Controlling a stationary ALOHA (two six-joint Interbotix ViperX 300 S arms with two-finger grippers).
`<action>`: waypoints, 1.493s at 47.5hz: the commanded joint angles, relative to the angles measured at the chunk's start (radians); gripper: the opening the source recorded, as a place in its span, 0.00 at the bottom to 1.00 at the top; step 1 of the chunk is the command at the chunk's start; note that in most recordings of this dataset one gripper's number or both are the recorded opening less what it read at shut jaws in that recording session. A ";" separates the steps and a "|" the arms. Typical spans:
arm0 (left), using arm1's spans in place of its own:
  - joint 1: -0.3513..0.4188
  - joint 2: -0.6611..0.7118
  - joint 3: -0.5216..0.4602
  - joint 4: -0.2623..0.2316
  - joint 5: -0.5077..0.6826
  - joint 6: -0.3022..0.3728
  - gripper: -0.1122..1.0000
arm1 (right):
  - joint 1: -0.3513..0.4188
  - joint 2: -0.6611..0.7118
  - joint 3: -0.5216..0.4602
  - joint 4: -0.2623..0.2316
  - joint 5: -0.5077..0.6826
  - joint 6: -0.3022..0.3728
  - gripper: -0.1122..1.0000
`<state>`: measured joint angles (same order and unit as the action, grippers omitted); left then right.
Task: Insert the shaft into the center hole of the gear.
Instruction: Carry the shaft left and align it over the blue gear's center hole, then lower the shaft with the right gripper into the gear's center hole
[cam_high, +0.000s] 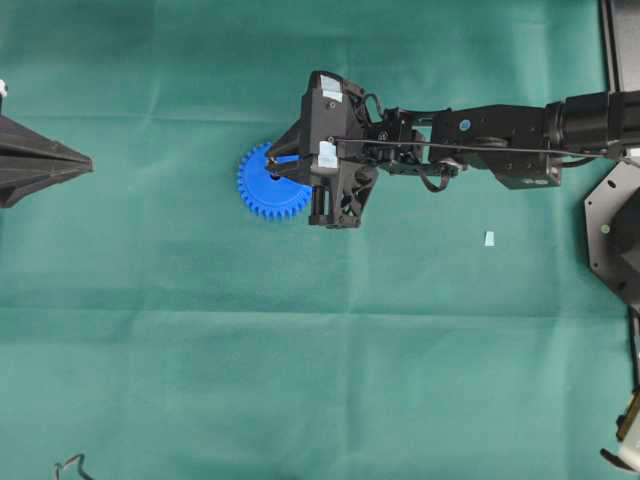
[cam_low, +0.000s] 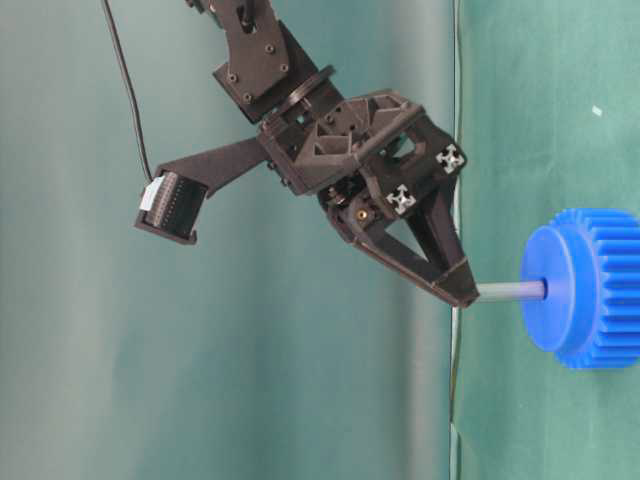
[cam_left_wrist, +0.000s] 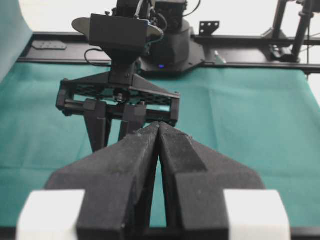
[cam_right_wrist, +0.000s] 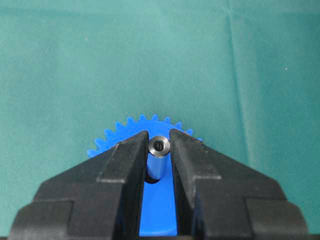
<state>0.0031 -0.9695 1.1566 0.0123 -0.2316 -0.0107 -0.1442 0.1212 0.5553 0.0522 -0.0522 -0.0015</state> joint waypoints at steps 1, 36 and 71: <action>0.002 0.005 -0.026 0.003 -0.005 -0.002 0.10 | -0.002 -0.012 -0.026 0.000 -0.008 0.003 0.26; 0.002 0.005 -0.026 0.003 -0.005 -0.002 0.10 | -0.002 -0.009 -0.021 0.000 -0.009 0.005 0.26; 0.002 0.005 -0.026 0.003 -0.005 -0.002 0.10 | 0.003 -0.021 0.002 0.006 -0.021 0.012 0.26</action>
<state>0.0031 -0.9679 1.1566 0.0123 -0.2316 -0.0107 -0.1442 0.1074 0.5691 0.0552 -0.0583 0.0077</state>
